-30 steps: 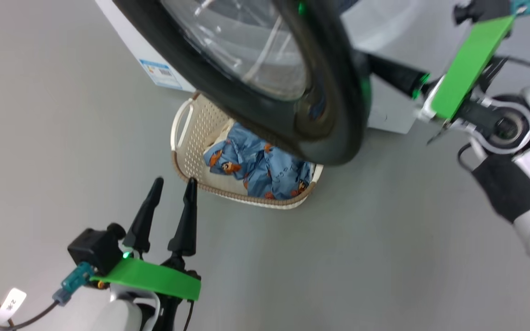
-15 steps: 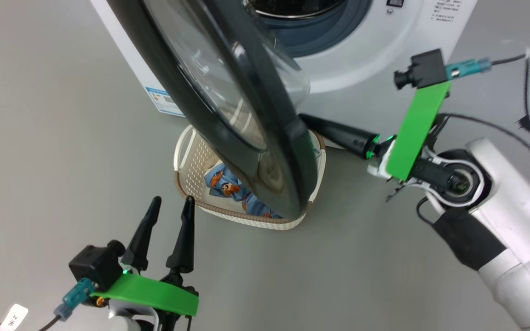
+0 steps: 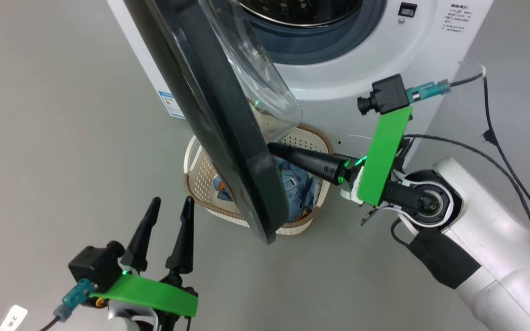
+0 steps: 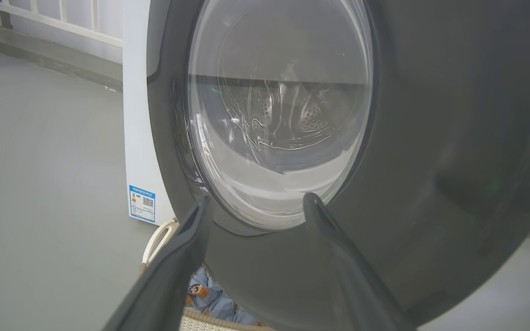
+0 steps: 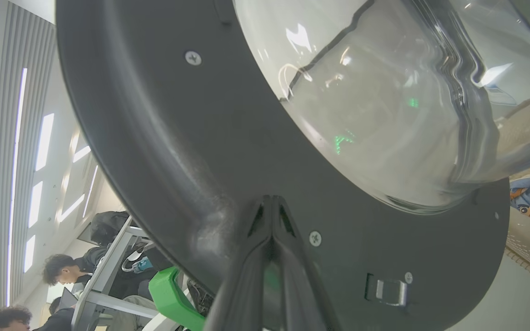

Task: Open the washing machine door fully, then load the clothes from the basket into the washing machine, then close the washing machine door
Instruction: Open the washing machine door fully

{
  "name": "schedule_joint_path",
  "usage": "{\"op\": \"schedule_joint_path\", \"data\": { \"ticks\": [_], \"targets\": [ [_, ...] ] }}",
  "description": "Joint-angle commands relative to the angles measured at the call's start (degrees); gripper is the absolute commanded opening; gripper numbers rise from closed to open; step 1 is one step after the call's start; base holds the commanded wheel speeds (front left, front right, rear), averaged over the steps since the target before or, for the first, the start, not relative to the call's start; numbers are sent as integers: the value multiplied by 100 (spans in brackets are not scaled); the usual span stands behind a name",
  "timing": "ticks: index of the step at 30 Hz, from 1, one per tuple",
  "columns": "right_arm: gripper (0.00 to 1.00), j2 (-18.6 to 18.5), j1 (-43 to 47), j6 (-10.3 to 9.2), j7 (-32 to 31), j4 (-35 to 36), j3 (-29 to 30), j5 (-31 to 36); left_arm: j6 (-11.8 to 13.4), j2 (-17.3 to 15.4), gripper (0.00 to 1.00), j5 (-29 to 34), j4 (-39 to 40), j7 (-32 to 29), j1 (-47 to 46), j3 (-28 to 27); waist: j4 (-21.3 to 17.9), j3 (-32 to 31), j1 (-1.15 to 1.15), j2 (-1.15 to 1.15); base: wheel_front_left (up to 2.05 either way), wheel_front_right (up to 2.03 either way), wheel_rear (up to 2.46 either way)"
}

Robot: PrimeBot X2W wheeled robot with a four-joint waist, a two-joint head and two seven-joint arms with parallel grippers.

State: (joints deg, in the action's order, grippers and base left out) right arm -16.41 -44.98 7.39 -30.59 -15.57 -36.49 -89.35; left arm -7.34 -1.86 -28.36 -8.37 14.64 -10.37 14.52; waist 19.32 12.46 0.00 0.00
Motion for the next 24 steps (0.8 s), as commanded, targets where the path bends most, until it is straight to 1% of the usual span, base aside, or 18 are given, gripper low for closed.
{"op": "schedule_joint_path", "data": {
  "ticks": [1, 5, 11, 12, 14, 16, 17, 18, 19, 24],
  "targets": [
    [0, 137, 162, 10, 70, 164, -68, 25, -14, -102, 100, 94, 113, 36, 44, -231, -30, -40, 0, 0, 0, 0, 0],
    [0, 125, 230, 10, 185, 123, -43, 25, -14, -102, 100, 107, 98, 36, 75, -270, -105, -92, 0, 0, 0, 0, 0],
    [0, 17, 489, 10, 556, 62, 41, 89, -14, -115, 100, 173, 22, 36, 72, -298, -366, -202, 0, 0, 0, 0, 0],
    [3, -17, 545, 10, 621, 50, 32, 122, -14, -129, 100, 176, 12, 36, 73, -311, -416, -219, 0, 0, 0, 0, 0],
    [13, -84, 673, 10, 754, 36, 32, 147, -14, -168, 100, 183, -5, 36, 82, -333, -517, -263, 0, 0, 0, 0, 0],
    [40, -166, 792, 10, 931, 15, 54, 186, -14, -208, 100, 184, -12, 36, 101, -372, -615, -302, 0, 0, 0, 0, 0],
    [57, -207, 850, 10, 1024, 5, 69, 199, -14, -229, 100, 185, -10, 36, 114, -394, -663, -324, 0, 0, 0, 0, 0],
    [88, -248, 911, 10, 1126, -11, 89, 211, -14, -249, 100, 188, -10, 36, 133, -417, -709, -354, 0, 0, 0, 0, 0],
    [100, -286, 971, 10, 1216, -29, 104, 215, -14, -268, 100, 188, -7, 36, 155, -447, -755, -374, 0, 0, 0, 0, 0],
    [100, -494, 1264, 10, 1729, -101, 163, 299, -14, -371, 100, 204, 26, 36, 269, -522, -957, -483, 0, 0, 0, 0, 0]
  ]
}}
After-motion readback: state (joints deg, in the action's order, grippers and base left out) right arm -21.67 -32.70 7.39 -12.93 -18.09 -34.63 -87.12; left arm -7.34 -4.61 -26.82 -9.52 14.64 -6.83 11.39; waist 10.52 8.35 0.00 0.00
